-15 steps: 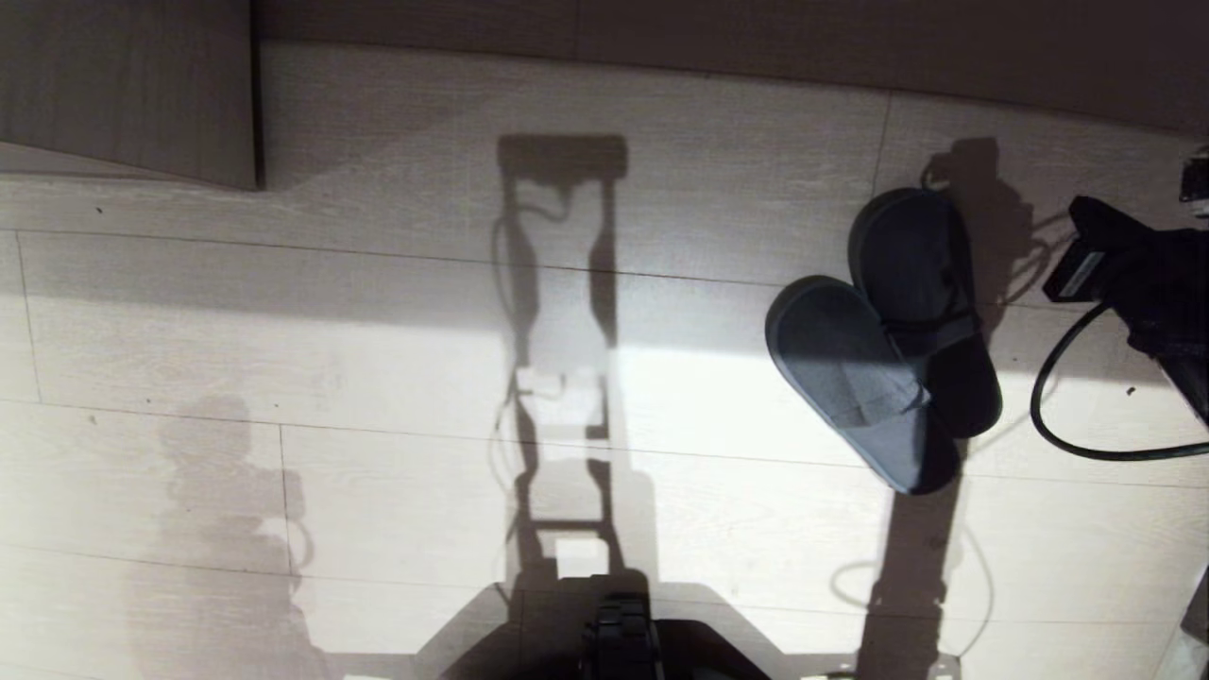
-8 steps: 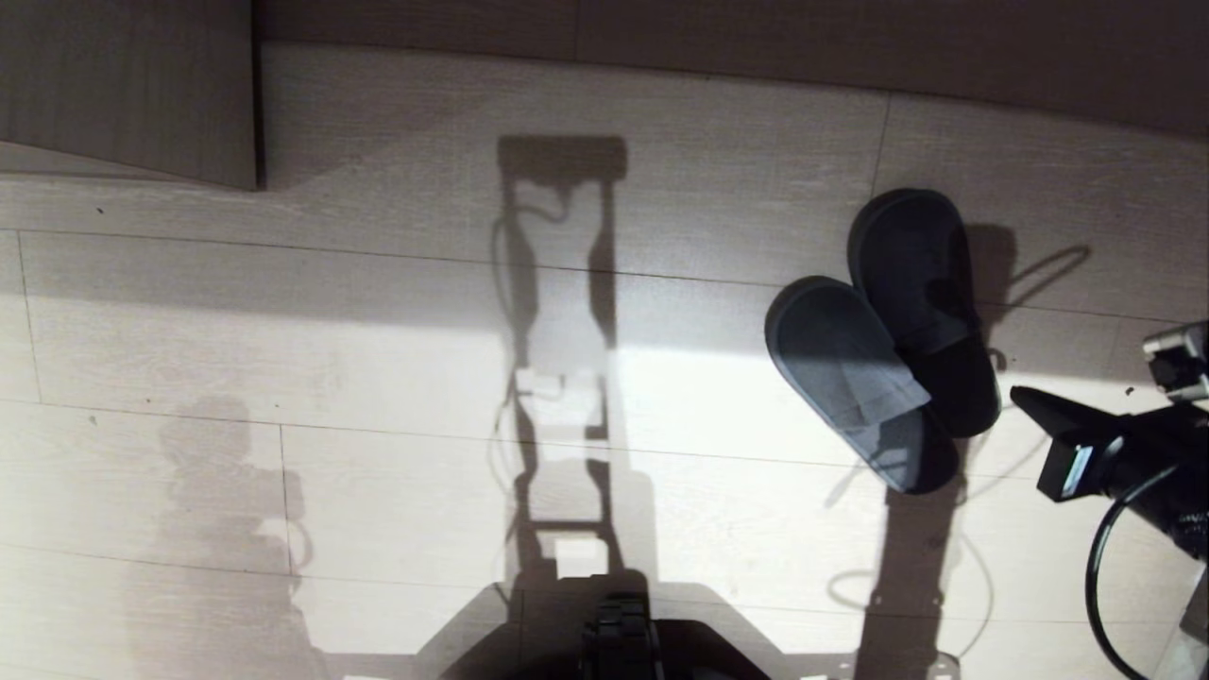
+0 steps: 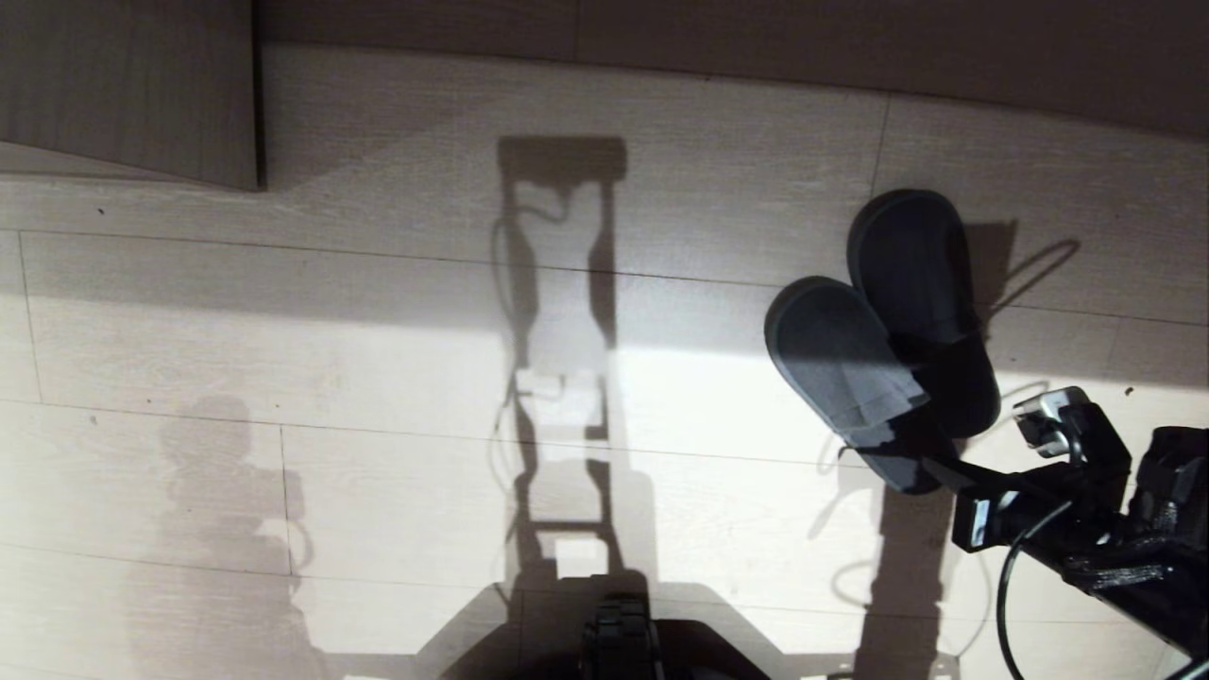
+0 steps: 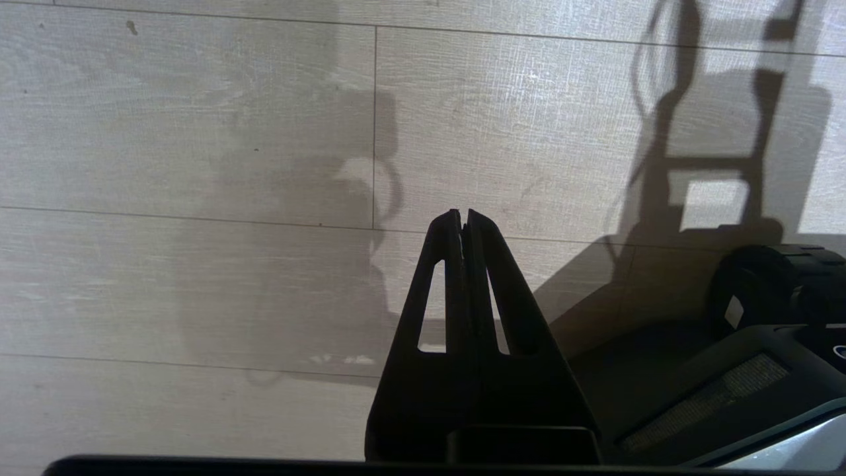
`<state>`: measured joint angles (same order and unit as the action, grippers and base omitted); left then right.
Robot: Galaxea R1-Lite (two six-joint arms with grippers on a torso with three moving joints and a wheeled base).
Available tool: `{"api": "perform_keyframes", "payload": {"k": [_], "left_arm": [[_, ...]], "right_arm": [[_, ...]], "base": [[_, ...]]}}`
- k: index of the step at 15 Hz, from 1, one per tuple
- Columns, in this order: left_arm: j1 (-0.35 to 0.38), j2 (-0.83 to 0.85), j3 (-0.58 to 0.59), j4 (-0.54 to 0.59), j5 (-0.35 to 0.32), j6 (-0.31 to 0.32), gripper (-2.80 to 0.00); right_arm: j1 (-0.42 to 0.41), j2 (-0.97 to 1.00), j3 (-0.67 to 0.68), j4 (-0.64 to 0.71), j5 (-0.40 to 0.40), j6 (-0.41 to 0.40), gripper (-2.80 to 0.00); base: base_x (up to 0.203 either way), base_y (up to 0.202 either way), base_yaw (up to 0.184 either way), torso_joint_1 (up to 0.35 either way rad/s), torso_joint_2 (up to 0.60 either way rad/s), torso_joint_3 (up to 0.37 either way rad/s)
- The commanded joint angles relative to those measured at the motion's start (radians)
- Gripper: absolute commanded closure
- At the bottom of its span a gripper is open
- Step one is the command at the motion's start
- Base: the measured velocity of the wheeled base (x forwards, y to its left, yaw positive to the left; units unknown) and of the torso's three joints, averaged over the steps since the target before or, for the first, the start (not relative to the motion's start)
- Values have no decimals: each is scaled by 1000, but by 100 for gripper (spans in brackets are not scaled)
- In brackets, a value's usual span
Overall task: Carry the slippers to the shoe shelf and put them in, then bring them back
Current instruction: Place the slippers on the floor
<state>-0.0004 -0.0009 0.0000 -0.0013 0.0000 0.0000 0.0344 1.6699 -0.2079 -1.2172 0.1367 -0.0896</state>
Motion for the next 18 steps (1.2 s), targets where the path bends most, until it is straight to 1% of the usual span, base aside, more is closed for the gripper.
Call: {"api": "perform_keyframes", "payload": {"k": [1, 3, 5, 8, 11, 12, 13, 14, 16, 18], "left_arm": [[0, 0, 0, 0, 0, 0, 0], [0, -1, 0, 0, 0, 0, 0], [0, 1, 0, 0, 0, 0, 0], [0, 0, 0, 0, 0, 0, 0], [0, -1, 0, 0, 0, 0, 0], [0, 0, 0, 0, 0, 0, 0], [0, 0, 0, 0, 0, 0, 0], [0, 0, 0, 0, 0, 0, 0], [0, 1, 0, 0, 0, 1, 0], [0, 0, 0, 0, 0, 2, 0]], "right_arm": [[55, 205, -9, -234, -52, 32, 0], [89, 235, -14, -288, -102, 57, 0], [109, 185, -51, -309, -130, 76, 0], [119, 181, -136, -313, -164, 132, 0], [153, 189, -188, -313, -206, 143, 0], [172, 189, -212, -313, -228, 162, 0], [179, 187, -234, -295, -250, 171, 0], [180, 180, -260, -250, -259, 178, 0], [180, 157, -322, -203, -281, 205, 0], [172, 150, -378, -139, -328, 212, 0]], "base": [[0, 0, 0, 0, 0, 0], [0, 0, 0, 0, 0, 0], [0, 0, 0, 0, 0, 0], [0, 0, 0, 0, 0, 0], [0, 0, 0, 0, 0, 0], [0, 0, 0, 0, 0, 0], [0, 0, 0, 0, 0, 0], [0, 0, 0, 0, 0, 0], [0, 0, 0, 0, 0, 0], [0, 0, 0, 0, 0, 0]]}}
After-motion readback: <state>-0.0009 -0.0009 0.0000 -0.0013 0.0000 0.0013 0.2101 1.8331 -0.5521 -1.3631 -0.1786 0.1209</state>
